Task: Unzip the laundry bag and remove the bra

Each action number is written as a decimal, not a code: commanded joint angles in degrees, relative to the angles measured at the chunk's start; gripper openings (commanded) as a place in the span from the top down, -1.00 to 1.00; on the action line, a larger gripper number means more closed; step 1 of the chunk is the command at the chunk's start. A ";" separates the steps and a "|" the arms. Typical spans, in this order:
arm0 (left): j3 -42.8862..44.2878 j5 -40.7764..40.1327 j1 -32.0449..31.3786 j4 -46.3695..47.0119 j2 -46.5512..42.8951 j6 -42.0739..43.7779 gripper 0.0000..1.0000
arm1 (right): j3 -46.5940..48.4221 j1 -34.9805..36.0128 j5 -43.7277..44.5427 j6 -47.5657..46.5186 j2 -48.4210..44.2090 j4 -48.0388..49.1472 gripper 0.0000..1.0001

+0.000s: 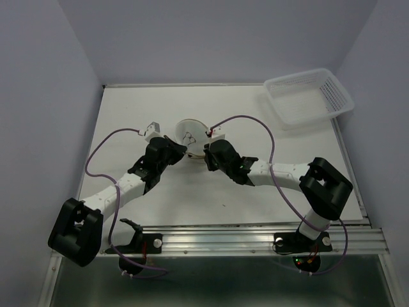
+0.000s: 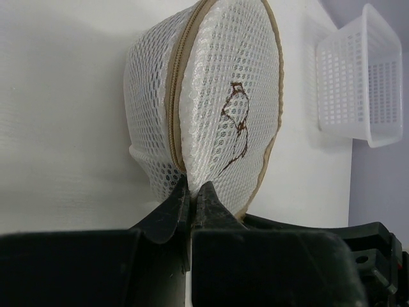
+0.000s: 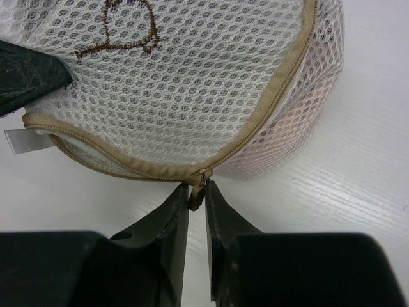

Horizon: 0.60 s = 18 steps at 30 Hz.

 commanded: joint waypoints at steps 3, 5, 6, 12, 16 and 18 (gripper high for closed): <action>-1.03 -1.14 -0.23 0.50 -2.20 1.65 1.00 | 0.97 0.09 2.59 -1.33 -1.78 -0.01 0.87; -1.03 -1.49 -0.31 0.15 -2.37 2.35 1.00 | 0.53 0.09 2.59 -1.59 -1.96 -0.18 0.92; -0.94 -1.75 -0.23 -0.11 -2.37 2.61 1.00 | 0.44 0.09 2.50 -1.77 -2.40 -0.27 0.92; -1.11 -1.76 -0.05 -1.35 -2.81 5.60 1.00 | -1.93 0.09 2.77 -4.49 -4.77 -0.45 0.99; -1.73 -0.27 0.30 -2.05 -3.16 8.76 1.00 | -4.04 -4.12 2.51 -5.72 -7.58 -1.59 0.99; -3.04 0.52 0.21 -2.75 -3.78 9.47 1.00 | -6.05 -8.42 0.58 -5.73 -10.12 -1.76 0.99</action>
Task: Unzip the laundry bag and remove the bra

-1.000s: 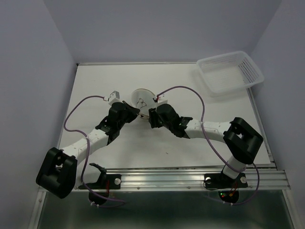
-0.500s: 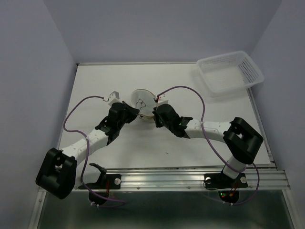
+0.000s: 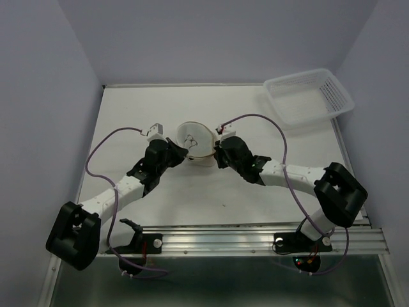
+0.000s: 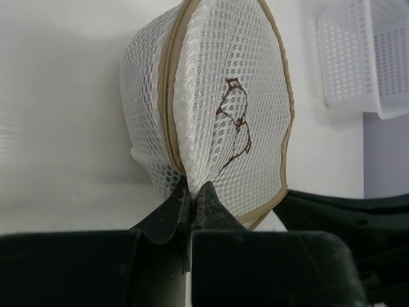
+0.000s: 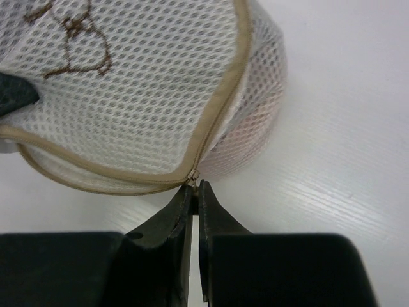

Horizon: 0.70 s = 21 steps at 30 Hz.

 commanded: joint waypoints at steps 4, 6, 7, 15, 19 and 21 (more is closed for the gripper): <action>-5.22 2.46 0.36 0.07 -3.04 7.05 1.00 | -4.85 -11.23 -0.51 -2.93 -8.40 -0.46 0.99; -5.58 4.13 0.37 -0.01 -2.69 10.04 1.00 | -5.38 -11.24 -1.03 -3.55 -9.19 -0.63 0.99; -5.41 4.22 0.37 -0.62 -2.43 11.00 1.00 | -5.38 -11.24 -2.08 -3.55 -9.28 -0.80 0.99; 1.61 -1.40 0.72 -1.25 3.27 8.47 0.65 | -8.45 -10.63 -10.88 1.09 -12.01 -0.90 0.99; 9.52 -0.79 0.63 0.25 8.99 6.27 -0.11 | -8.98 -6.24 -10.45 5.23 -11.40 1.30 0.99; 14.08 0.26 0.63 -0.01 12.14 4.87 -0.58 | -7.94 -3.42 -8.61 7.95 -9.65 2.79 0.99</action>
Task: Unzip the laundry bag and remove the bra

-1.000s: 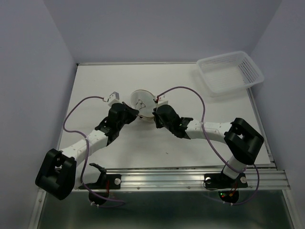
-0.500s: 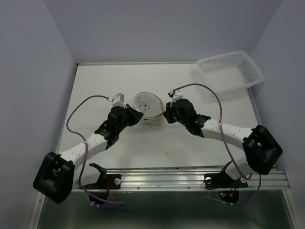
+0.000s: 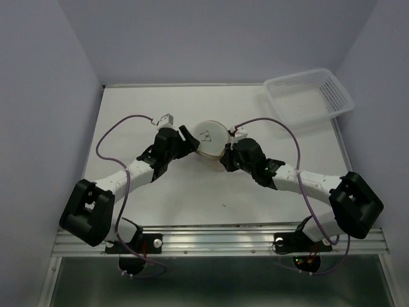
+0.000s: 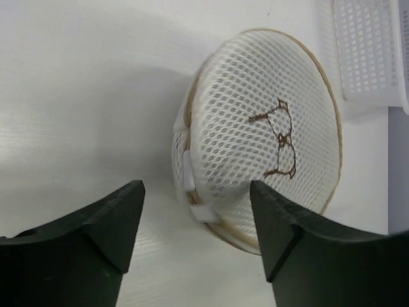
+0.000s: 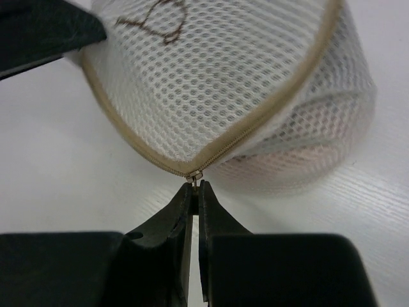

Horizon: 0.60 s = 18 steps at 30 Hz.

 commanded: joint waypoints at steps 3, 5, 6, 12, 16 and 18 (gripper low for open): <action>9.70 -3.38 0.89 -0.41 3.27 -3.10 -0.92 | 2.61 5.54 7.39 8.62 3.70 3.21 0.98; 8.83 -4.69 0.63 -0.84 1.87 -4.60 -0.97 | 4.46 6.33 8.36 9.86 5.03 3.56 0.99; 7.08 -5.83 0.63 -1.19 -0.40 -6.26 -0.98 | 4.98 6.85 9.15 10.31 5.56 3.91 0.99; -1.44 -7.17 -0.16 -0.50 -7.72 -12.16 -0.98 | 7.80 6.86 9.07 11.02 8.02 4.71 0.99; -3.39 -3.92 -1.92 3.80 -5.18 -15.06 -0.98 | 7.89 6.86 8.37 10.49 8.37 4.88 0.99; -1.82 -3.03 -3.32 4.34 -1.49 -14.89 -0.98 | 7.19 6.86 8.01 10.40 8.11 5.15 0.99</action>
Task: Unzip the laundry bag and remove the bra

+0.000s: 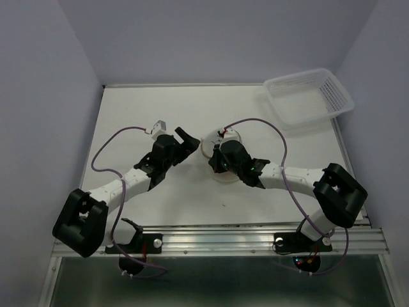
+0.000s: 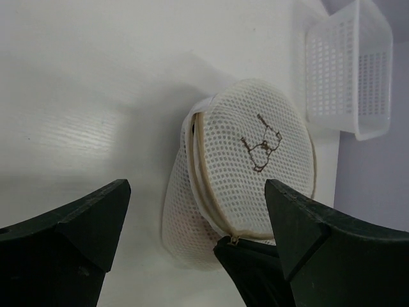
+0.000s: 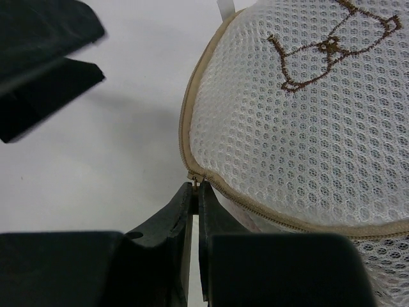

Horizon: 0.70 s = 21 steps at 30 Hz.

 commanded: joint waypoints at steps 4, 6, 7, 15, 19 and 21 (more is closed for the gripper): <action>4.61 3.93 -4.63 4.98 10.37 -1.95 -0.97 | 0.50 0.12 0.38 0.01 -0.83 4.14 0.99; 5.75 4.80 -5.33 6.29 13.17 -2.82 -0.93 | 0.14 0.12 0.21 -0.25 -1.27 4.14 0.99; 5.84 5.07 -5.51 7.08 13.89 -3.35 -0.91 | -0.03 0.12 0.12 -0.34 -1.36 4.23 0.99; 8.48 5.25 -5.95 9.02 17.41 -5.20 0.45 | -1.17 0.12 0.38 -0.86 -2.15 4.41 0.99; 8.04 2.36 -5.95 7.10 14.78 -3.71 1.00 | -2.23 0.12 2.57 -1.83 -4.26 3.18 0.99; 7.87 0.43 -5.86 4.12 12.77 -1.69 1.00 | -2.58 0.12 4.85 -3.05 -6.01 1.17 0.99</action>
